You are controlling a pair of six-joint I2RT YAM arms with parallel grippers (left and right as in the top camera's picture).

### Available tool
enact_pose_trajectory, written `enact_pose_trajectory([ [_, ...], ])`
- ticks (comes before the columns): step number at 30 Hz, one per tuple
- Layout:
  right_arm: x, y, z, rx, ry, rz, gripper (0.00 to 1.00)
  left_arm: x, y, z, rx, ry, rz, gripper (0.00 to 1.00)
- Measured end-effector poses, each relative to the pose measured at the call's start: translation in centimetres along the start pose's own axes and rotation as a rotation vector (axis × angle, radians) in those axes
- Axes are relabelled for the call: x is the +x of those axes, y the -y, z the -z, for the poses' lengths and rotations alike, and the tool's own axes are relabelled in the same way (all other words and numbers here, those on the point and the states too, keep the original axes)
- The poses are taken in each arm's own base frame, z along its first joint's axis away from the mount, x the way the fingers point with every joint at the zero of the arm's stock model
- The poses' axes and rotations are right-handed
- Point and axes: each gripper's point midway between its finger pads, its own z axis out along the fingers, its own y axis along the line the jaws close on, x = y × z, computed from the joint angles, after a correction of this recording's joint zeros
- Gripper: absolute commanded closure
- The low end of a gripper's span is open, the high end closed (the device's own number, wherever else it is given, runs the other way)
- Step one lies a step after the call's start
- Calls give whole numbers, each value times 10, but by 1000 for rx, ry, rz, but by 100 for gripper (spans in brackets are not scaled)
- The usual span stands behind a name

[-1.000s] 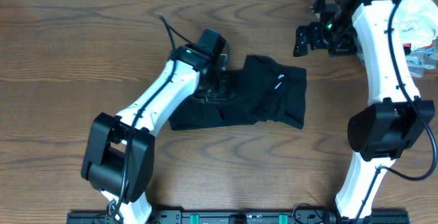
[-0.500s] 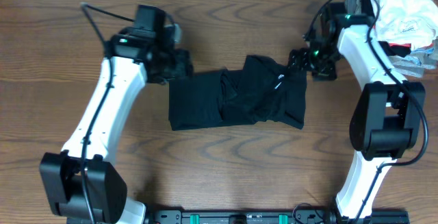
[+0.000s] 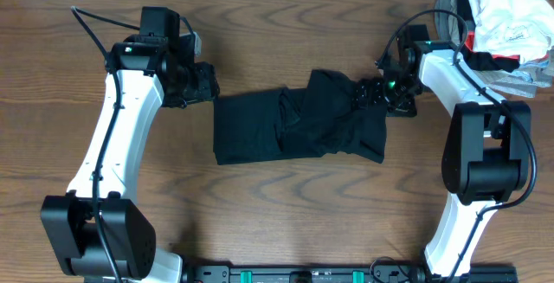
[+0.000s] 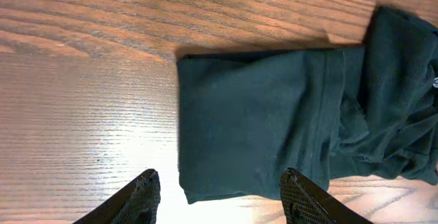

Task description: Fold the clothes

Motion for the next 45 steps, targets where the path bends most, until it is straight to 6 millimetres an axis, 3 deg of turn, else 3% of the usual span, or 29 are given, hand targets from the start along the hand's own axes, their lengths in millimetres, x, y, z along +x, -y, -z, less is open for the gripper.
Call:
enact_pose_trajectory([
  [4, 0, -5, -2, -13, 20, 16, 6, 0, -2, 0, -11, 2, 0, 42],
  [9, 9, -28, -11, -46, 28, 52, 15, -1, -3, 0, -17, 4, 0, 42],
  [12, 19, -42, -20, -59, 8, 58, 41, -1, -3, 0, -18, 4, 0, 42],
  [13, 23, -45, -22, -62, -2, 53, 59, -1, -3, 0, -18, 4, 0, 42],
  [16, 32, -47, -30, -59, -31, 23, 97, -1, -3, 0, -19, 4, 0, 42],
  [22, 35, -44, -31, -81, -50, -67, 99, -1, -3, 0, -20, 4, 0, 42],
  [25, 33, -33, -27, -90, -50, -110, 99, -1, -5, 0, -27, 5, 0, 42],
  [28, 27, -10, -18, -94, -37, -172, 99, -1, -6, 0, -35, 7, 0, 42],
  [34, 22, 57, 17, -40, 27, -263, 99, -2, -8, 0, -44, 9, 0, 42],
  [37, 25, 72, 39, -15, 59, -258, 99, -2, -8, 0, -44, 9, 0, 42],
  [41, 30, 64, 70, 0, 84, -197, 99, -2, -8, 0, -44, 9, 0, 42],
  [45, 21, 42, 97, 5, 117, -121, 99, -2, -8, 0, -45, 9, 0, 42],
])
